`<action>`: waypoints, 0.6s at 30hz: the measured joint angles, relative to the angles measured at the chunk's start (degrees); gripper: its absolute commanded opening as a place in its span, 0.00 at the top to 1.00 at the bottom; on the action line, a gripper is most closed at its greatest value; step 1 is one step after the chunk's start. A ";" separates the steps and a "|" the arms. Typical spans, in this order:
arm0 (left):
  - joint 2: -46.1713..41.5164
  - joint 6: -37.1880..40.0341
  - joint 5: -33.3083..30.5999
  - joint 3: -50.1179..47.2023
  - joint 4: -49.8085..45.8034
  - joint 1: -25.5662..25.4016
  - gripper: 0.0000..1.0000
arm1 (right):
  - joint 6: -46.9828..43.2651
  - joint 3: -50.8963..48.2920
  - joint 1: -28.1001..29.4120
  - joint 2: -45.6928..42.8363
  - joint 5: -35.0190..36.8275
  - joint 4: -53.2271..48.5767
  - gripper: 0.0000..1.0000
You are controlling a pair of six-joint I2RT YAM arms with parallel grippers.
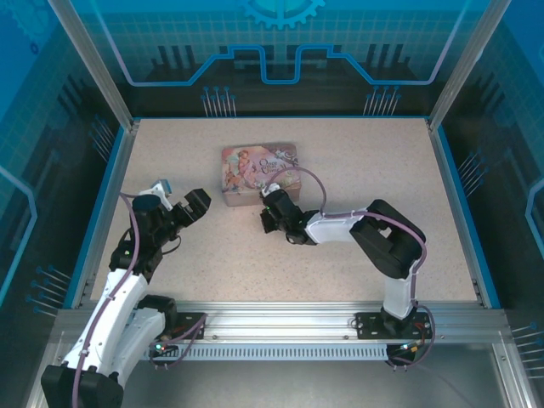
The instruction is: Unlock the padlock with the key
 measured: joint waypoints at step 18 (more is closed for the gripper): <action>9.81 1.75 3.82 1.44 3.45 1.05 0.01 | -0.31 -4.79 -1.81 -4.15 0.20 1.07 0.47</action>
